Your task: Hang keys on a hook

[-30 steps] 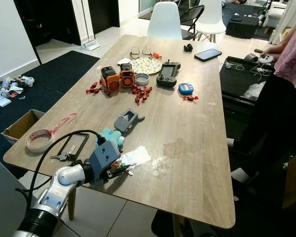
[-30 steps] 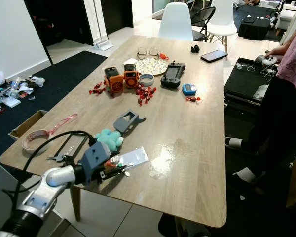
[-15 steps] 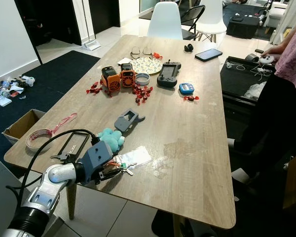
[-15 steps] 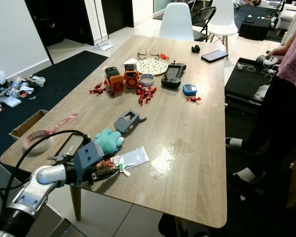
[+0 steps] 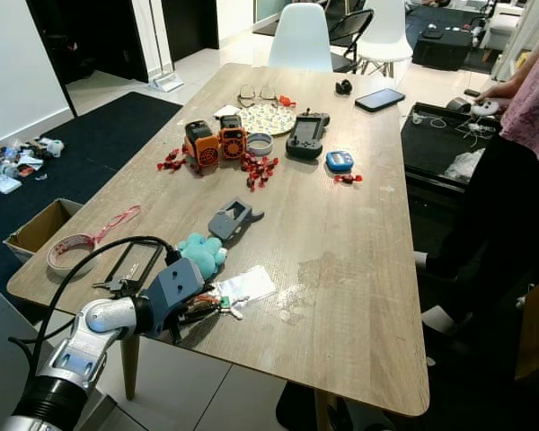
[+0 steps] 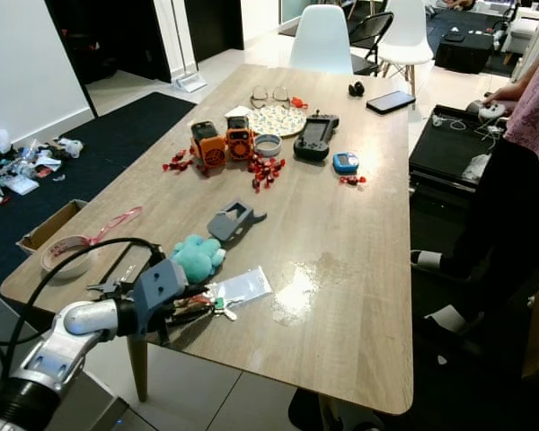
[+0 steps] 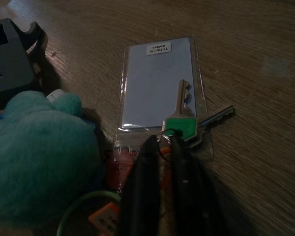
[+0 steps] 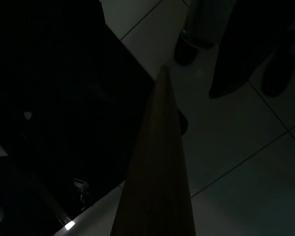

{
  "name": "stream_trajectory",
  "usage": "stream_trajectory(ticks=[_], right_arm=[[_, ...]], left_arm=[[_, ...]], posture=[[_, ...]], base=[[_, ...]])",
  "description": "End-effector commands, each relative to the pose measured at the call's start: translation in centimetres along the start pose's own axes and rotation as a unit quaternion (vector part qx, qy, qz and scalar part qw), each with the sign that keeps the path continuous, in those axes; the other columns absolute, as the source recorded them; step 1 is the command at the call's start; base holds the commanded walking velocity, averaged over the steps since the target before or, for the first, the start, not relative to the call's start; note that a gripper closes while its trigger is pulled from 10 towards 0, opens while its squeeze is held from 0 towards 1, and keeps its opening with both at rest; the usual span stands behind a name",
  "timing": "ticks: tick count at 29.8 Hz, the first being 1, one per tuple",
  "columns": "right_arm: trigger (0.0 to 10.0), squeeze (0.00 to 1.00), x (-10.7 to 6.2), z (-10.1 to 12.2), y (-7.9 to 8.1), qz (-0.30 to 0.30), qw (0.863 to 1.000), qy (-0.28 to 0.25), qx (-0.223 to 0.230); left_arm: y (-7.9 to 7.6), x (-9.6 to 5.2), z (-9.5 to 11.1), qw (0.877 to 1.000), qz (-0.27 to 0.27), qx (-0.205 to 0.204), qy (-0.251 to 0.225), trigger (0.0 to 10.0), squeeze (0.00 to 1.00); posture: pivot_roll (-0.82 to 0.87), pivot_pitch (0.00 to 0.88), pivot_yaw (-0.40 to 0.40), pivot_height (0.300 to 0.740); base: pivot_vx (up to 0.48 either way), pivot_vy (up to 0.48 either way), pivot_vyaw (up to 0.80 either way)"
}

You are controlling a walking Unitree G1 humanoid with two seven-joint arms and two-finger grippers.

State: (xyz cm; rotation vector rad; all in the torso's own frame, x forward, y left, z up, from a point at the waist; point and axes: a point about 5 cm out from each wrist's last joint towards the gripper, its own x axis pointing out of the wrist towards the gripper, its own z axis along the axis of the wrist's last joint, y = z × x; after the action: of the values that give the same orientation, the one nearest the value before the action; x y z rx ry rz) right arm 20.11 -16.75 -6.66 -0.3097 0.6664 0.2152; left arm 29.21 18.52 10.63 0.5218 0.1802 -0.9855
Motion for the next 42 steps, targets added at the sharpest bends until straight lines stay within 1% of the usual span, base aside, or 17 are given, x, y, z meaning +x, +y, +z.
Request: stream_trajectory(ticks=[1, 4, 5, 6, 7, 11, 12, 17, 18, 19, 22, 27, 30, 38, 40, 41, 42], right_arm=[[10.0, 0.00, -0.2, -0.6, 0.2, 0.002, 1.000, 0.010, 0.002], [10.0, 0.00, -0.3, -0.6, 0.2, 0.002, 1.000, 0.010, 0.002], [10.0, 0.00, -0.3, -0.6, 0.2, 0.002, 1.000, 0.010, 0.002], [10.0, 0.00, -0.3, -0.6, 0.2, 0.002, 1.000, 0.010, 0.002], [10.0, 0.00, -0.3, -0.7, 0.2, 0.003, 1.000, 0.010, 0.002], [10.0, 0.00, -0.3, -0.7, 0.2, 0.003, 1.000, 0.011, 0.002], [10.0, 0.00, -0.3, -0.7, 0.3, 0.003, 1.000, 0.010, 0.003], [10.0, 0.00, -0.3, -0.7, 0.3, 0.003, 1.000, 0.010, 0.003], [10.0, 0.00, -0.3, -0.7, 0.3, 0.002, 1.000, 0.010, 0.003], [10.0, 0.00, -0.3, -0.7, 0.3, 0.002, 1.000, 0.010, 0.003], [10.0, 0.00, -0.3, -0.8, 0.2, 0.003, 1.000, 0.010, 0.003], [10.0, 0.00, -0.4, -0.8, 0.2, 0.003, 1.000, 0.011, 0.003], [10.0, 0.00, -0.4, -0.8, 0.3, 0.004, 1.000, 0.011, 0.002], [10.0, 0.00, -0.3, -0.7, 0.3, 0.005, 1.000, 0.010, 0.002], [10.0, 0.00, -0.3, -0.7, 0.3, 0.004, 1.000, 0.010, 0.002], [10.0, 0.00, -0.3, -0.7, 0.3, 0.004, 1.000, 0.010, 0.002], [10.0, 0.00, -0.3, -0.7, 0.3, 0.004, 1.000, 0.010, 0.002]], left_arm=[[0.3, -0.9, -0.7, 1.000, 0.002, -0.002, 0.019, 0.0, 0.00], [0.4, -1.0, -0.7, 1.000, 0.003, -0.002, 0.020, 0.0, 0.00], [0.4, -1.0, -0.7, 1.000, 0.003, -0.001, 0.020, 1.6, 0.00], [0.4, -1.0, -0.7, 1.000, 0.003, -0.001, 0.020, 1.6, 0.00], [0.4, -1.1, -0.7, 1.000, 0.003, -0.001, 0.020, 0.6, 0.00], [0.5, -1.2, -0.7, 1.000, 0.004, -0.001, 0.021, 0.5, 0.00], [0.5, -1.2, -0.6, 1.000, 0.004, -0.002, 0.017, 0.0, 0.00], [0.6, -1.3, -0.2, 1.000, 0.004, -0.012, 0.002, 0.0, 0.00], [0.7, -1.6, 0.9, 0.999, -0.007, -0.028, -0.031, 0.0, 0.00], [0.7, -1.6, 0.9, 0.999, -0.007, -0.028, -0.031, 0.0, 0.00], [0.7, -2.1, 3.1, 0.994, -0.035, -0.050, -0.086, 0.0, 0.00], [0.6, -2.3, 4.5, 0.990, -0.051, -0.061, -0.112, 0.0, 0.00], [0.4, -2.4, 6.0, 0.986, -0.067, -0.065, -0.136, 0.0, 0.00], [1.1, -3.0, 8.1, 0.976, -0.057, -0.090, -0.192, 0.0, 0.00], [1.8, -3.4, 9.1, 0.967, -0.043, -0.110, -0.226, 0.0, 0.00], [1.8, -3.4, 9.1, 0.967, -0.043, -0.110, -0.226, 0.0, 0.00], [2.2, -3.7, 9.7, 0.961, -0.034, -0.122, -0.245, 0.0, 0.00]], posture=[[0.04, 0.070, 0.019, 0.740], [0.04, 0.071, 0.019, 0.740], [0.04, 0.074, 0.019, 0.740], [0.04, 0.074, 0.019, 0.740], [0.04, 0.074, 0.019, 0.740], [0.04, 0.075, 0.019, 0.740], [0.04, 0.078, 0.019, 0.740], [0.04, 0.078, 0.019, 0.740], [0.04, 0.080, 0.018, 0.740], [0.04, 0.080, 0.018, 0.740], [0.04, 0.082, 0.017, 0.740], [0.04, 0.084, 0.016, 0.740], [0.04, 0.084, 0.015, 0.740], [0.04, 0.083, 0.014, 0.740], [0.04, 0.082, 0.014, 0.740], [0.04, 0.082, 0.014, 0.740], [0.04, 0.082, 0.014, 0.740]], base=[[0.000, 0.000, 0.00], [0.000, 0.000, 0.00], [0.000, 0.000, 0.00], [0.000, 0.000, 0.00], [0.000, 0.000, 0.00], [0.000, 0.000, 0.00], [0.000, 0.000, 0.00], [0.000, 0.000, 0.00], [0.000, 0.000, 0.00], [0.000, 0.000, 0.00], [0.000, 0.000, 0.00], [0.000, 0.000, 0.00], [0.000, 0.000, 0.00], [0.000, 0.000, 0.00], [0.000, 0.000, 0.00], [0.000, 0.000, 0.00], [0.000, 0.000, 0.00]])
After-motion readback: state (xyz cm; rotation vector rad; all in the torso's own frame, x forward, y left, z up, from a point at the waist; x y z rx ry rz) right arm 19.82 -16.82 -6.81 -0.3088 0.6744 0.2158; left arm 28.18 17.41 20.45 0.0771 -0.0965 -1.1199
